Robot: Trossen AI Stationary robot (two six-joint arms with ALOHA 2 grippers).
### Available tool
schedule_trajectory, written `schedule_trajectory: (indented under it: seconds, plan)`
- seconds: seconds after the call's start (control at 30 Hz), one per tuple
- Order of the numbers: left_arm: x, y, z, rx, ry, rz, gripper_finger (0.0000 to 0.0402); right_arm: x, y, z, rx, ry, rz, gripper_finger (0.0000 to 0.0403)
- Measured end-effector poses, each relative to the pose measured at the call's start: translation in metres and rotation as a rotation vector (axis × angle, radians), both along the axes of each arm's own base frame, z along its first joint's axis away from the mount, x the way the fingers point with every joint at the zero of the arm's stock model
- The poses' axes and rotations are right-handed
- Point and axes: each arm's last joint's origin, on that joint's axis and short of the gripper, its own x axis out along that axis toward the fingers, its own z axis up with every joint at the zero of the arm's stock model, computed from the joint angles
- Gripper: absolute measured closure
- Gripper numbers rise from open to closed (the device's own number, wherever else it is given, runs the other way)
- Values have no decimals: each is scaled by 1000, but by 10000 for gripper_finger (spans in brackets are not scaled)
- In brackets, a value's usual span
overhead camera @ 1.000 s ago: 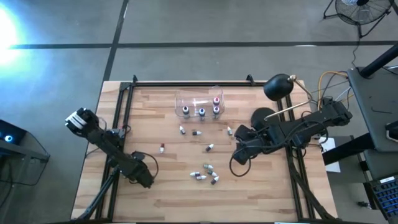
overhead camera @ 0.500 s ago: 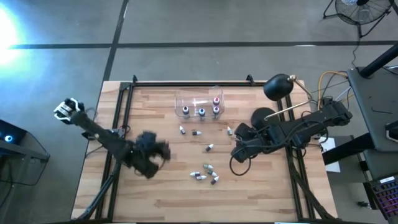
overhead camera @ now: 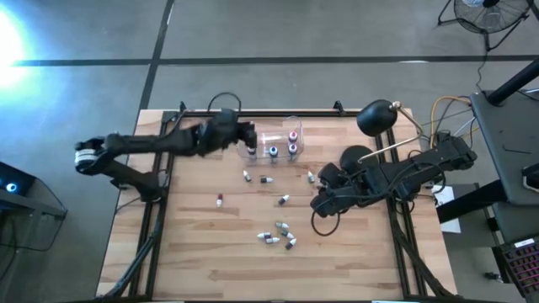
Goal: Pick & Place food coloring
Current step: Put the small black food coloring bottle into the transparent bin, then put the small green food coloring bottle into the transparent bin
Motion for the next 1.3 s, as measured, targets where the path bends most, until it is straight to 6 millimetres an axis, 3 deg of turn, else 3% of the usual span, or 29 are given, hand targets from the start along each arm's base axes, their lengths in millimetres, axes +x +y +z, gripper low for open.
schedule_trajectory:
  seconds: [0.17, 0.4, 0.57, 0.7, 1.0, 1.13, 1.3]
  plan:
    - [6, 30, -26, -134, 54, -39, 327, 0, 0, 0, 10, -8, -18, 282]
    - [19, 28, -22, -147, 149, -61, 248, 0, -1, -1, -13, 12, 15, 275]
    - [6, 2, 1, -65, 281, -163, 223, 0, -2, -3, -26, 36, 43, 273]
    - [-10, -30, 13, -83, 310, -275, 221, 5, -18, -18, 125, 106, -12, 275]
    - [-35, -92, 5, -224, 213, -273, 220, 43, -52, -77, 215, 224, -165, 266]
    - [-47, -107, -2, -269, 188, -187, 220, 58, -68, -106, 217, 313, -176, 253]
    - [-63, -116, -15, -288, 281, -144, 220, 64, -91, -132, 235, 405, -243, 235]
